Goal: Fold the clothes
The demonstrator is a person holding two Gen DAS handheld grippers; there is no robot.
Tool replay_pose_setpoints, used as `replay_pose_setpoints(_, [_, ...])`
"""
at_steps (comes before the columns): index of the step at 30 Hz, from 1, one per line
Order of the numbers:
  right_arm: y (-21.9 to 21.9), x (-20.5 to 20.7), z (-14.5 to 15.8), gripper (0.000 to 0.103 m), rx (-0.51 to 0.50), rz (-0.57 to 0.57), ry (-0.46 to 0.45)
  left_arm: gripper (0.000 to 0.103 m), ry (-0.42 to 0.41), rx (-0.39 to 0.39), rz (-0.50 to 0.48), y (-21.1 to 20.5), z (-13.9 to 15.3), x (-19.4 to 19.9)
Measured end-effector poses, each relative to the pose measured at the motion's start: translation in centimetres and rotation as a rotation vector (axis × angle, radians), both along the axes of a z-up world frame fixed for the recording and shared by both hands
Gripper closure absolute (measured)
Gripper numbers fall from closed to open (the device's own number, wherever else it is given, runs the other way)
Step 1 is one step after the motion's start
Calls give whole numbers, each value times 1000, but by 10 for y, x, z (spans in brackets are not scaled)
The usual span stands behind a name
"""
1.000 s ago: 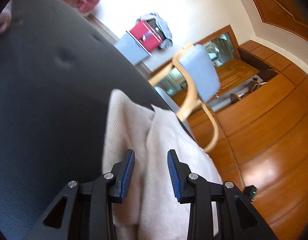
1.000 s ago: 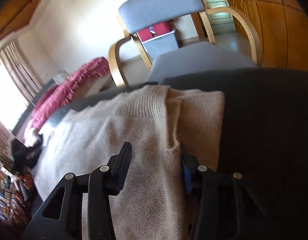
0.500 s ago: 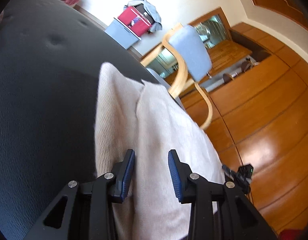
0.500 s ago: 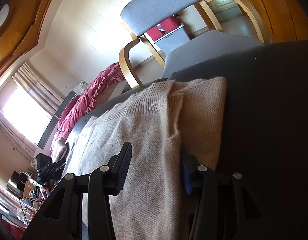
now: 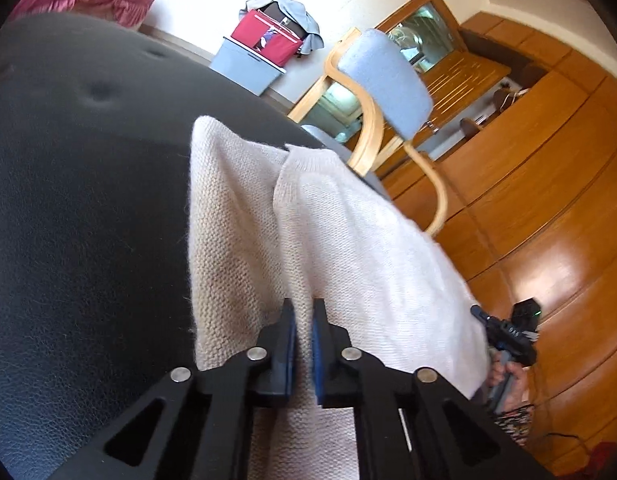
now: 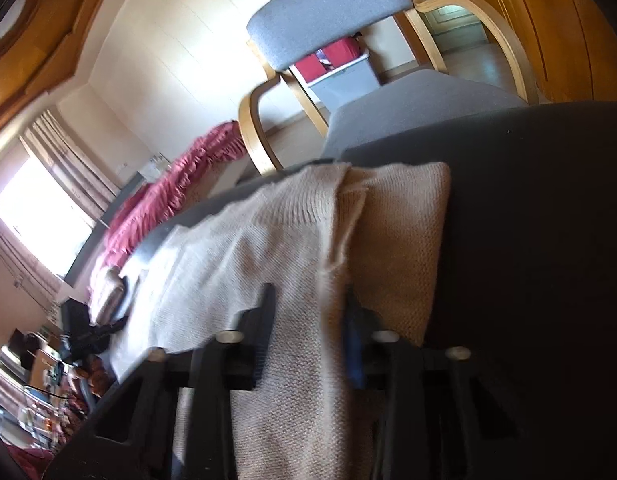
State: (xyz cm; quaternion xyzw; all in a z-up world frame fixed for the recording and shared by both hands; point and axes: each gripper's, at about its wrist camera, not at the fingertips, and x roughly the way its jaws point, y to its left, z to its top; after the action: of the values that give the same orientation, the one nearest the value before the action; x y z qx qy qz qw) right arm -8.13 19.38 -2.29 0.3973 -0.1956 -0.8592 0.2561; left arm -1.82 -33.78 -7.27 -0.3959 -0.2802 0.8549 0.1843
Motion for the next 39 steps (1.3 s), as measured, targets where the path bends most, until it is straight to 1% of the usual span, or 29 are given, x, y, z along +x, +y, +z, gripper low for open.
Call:
replay_pose_setpoints(1, [2, -1, -1, 97, 6, -18, -7, 100, 6, -14, 5, 1, 2, 1])
replay_pose_setpoints(3, [7, -2, -3, 98, 15, -54, -18, 100, 53, -15, 27, -3, 8, 10])
replay_pose_setpoints(5, [16, 1, 3, 98, -15, -85, 7, 100, 132, 35, 63, -14, 16, 24])
replay_pose_setpoints(6, [16, 1, 2, 98, -12, -87, 2, 100, 140, 55, 81, -20, 16, 28])
replay_pose_setpoints(7, [17, 1, 2, 98, -9, -89, -2, 100, 127, 67, 92, -24, 13, 30])
replay_pose_setpoints(8, [18, 0, 1, 98, -6, -91, -7, 100, 106, 60, 94, -24, 11, 31])
replay_pose_setpoints(12, [20, -1, -2, 98, 6, -98, -26, 100, 17, -14, 85, -20, 5, 31])
replay_pose_setpoints(13, [20, -1, -3, 97, 9, -100, -30, 99, -16, -39, 80, -18, 2, 30])
replay_pose_setpoints(14, [21, -1, -3, 96, 12, -101, -35, 98, -31, -51, 78, -17, 2, 29])
replay_pose_setpoints(16, [22, -2, -4, 93, 18, -107, -42, 97, -38, -49, 97, -21, 8, 33])
replay_pose_setpoints(18, [23, 4, 3, 93, 36, -143, -1, 95, -47, -31, 158, -31, 20, 41])
replay_pose_setpoints(20, [27, 14, 16, 93, 69, -210, 68, 92, -23, -40, 274, -41, 36, 48])
replay_pose_setpoints(21, [28, 18, 23, 93, 96, -245, 103, 91, 10, -45, 312, -42, 48, 48])
replay_pose_setpoints(22, [26, 22, 30, 93, 113, -257, 130, 91, 56, -48, 331, -41, 62, 46])
replay_pose_setpoints(23, [23, 24, 37, 93, 130, -265, 156, 90, 89, -61, 327, -34, 73, 40])
replay_pose_setpoints(25, [7, 19, 50, 92, 148, -219, 181, 87, 135, -100, 284, -12, 90, 21])
replay_pose_setpoints(26, [-4, 13, 53, 92, 172, -196, 179, 87, 144, -112, 255, 2, 93, 8])
replay_pose_setpoints(29, [-38, -13, 57, 92, 235, -148, 169, 85, 140, -129, 153, 51, 89, -36])
replay_pose_setpoints(30, [-49, -22, 55, 88, 247, -137, 161, 85, 139, -134, 119, 68, 88, -51])
replay_pose_setpoints(31, [-63, -28, 51, 85, 257, -132, 150, 85, 123, -140, 97, 81, 83, -67])
replay_pose_setpoints(33, [-82, -42, 44, 84, 277, -116, 140, 85, 67, -152, 76, 98, 62, -88])
replay_pose_setpoints(35, [-97, -49, 38, 84, 284, -75, 154, 85, -3, -120, 76, 101, 37, -105])
replay_pose_setpoints(36, [-104, -54, 34, 84, 278, -47, 156, 87, -10, -95, 90, 99, 29, -105])
replay_pose_setpoints(37, [-108, -56, 29, 83, 271, -27, 140, 90, -8, -51, 111, 90, 23, -104])
replay_pose_setpoints(38, [-109, -60, 20, 83, 273, -24, 110, 95, -10, 3, 135, 78, 17, -103])
replay_pose_setpoints(39, [-108, -66, 11, 82, 266, -24, 65, 96, -12, 24, 159, 69, 15, -103])
